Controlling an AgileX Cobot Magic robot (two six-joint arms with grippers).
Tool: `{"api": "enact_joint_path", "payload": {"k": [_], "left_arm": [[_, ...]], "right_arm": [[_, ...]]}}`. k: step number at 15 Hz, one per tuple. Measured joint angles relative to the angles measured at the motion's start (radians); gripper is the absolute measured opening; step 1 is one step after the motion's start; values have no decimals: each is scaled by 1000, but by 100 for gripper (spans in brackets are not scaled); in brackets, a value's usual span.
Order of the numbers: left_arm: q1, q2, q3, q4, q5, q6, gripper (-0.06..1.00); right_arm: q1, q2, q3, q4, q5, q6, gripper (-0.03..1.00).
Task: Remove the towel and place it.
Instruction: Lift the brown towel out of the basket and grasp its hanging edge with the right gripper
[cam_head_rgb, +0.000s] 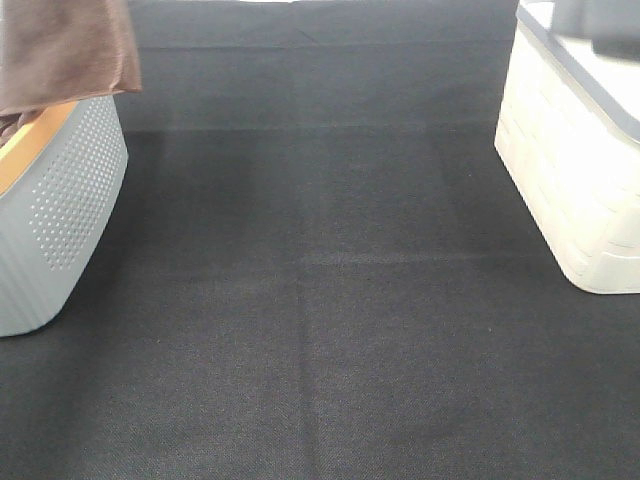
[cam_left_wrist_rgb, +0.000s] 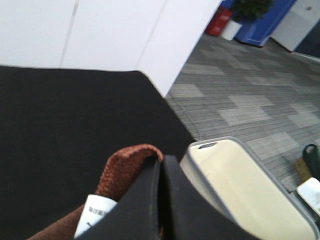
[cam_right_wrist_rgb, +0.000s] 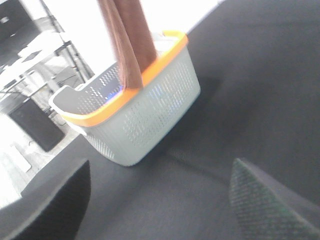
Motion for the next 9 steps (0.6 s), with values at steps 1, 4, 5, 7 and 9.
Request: {"api": "enact_joint_path", "payload": {"k": [1,4,5,7,9], "left_arm": [[-41,0,0,-1,-31,10,0],[-124,0,0,-1,-75,31,0],[-153,0,0,-1,-89,36,0],[-210,0,0,-2,-133,50,0],[-254,0,0,1,-158,57,0]], "right_arm": [[0,47,-49,8,10,-34,72],[10,140,-153,15,8,-60,65],[39,176,-184,15,3,-73,64],[136,241,-233,17,-42,-97,63],[238,291,-238,9,-120,-103,63]]}}
